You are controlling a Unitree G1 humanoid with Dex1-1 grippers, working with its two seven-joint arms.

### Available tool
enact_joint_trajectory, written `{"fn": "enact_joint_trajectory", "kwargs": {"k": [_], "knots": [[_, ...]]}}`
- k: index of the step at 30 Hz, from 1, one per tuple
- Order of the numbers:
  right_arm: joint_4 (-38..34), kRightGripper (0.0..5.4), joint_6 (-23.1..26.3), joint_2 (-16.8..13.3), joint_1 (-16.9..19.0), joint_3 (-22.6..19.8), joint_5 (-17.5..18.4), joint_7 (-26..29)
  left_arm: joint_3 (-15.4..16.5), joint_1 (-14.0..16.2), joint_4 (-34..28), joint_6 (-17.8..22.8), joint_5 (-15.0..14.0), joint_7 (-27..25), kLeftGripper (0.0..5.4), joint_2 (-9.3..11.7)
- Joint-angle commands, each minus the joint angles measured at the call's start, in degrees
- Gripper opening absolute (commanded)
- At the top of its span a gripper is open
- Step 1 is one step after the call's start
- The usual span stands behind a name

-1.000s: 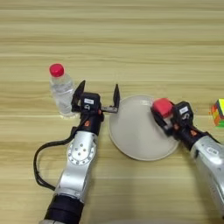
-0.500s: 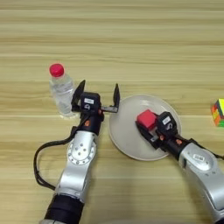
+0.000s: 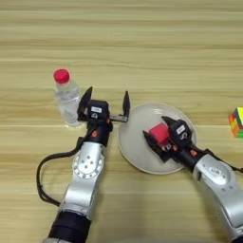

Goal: Move the objects on the table

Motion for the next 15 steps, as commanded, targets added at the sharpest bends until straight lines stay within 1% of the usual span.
{"fn": "enact_joint_trajectory", "kwargs": {"k": [1, 5, 10, 12, 15], "knots": [[-1.45, 4.32, -1.25, 0.51, -0.92, -1.49, 0.83, -0.62, 0.12, -0.52, -0.13, -0.23, 0.20, 0.20, 5.40, -1.28], [-1.34, 4.68, -2.24, 0.75, -1.77, -3.34, 1.08, -1.61, 0.14, -0.59, -0.08, -0.31, 0.21, 0.21, 5.40, -1.27], [0.40, 5.27, -3.79, 0.81, -3.41, -6.32, 0.50, -3.98, -0.10, -0.36, -1.05, -0.23, 0.36, 0.07, 5.40, -1.18], [1.13, 5.38, -4.46, 0.84, -3.97, -7.12, 0.16, -4.92, -0.17, -0.35, -1.16, -0.27, 0.44, 0.04, 5.40, -1.14], [1.91, 5.38, -4.80, 0.91, -4.46, -7.60, 0.17, -5.34, -0.34, -0.28, -1.37, -0.23, 0.56, 0.01, 5.40, -1.18]]}}
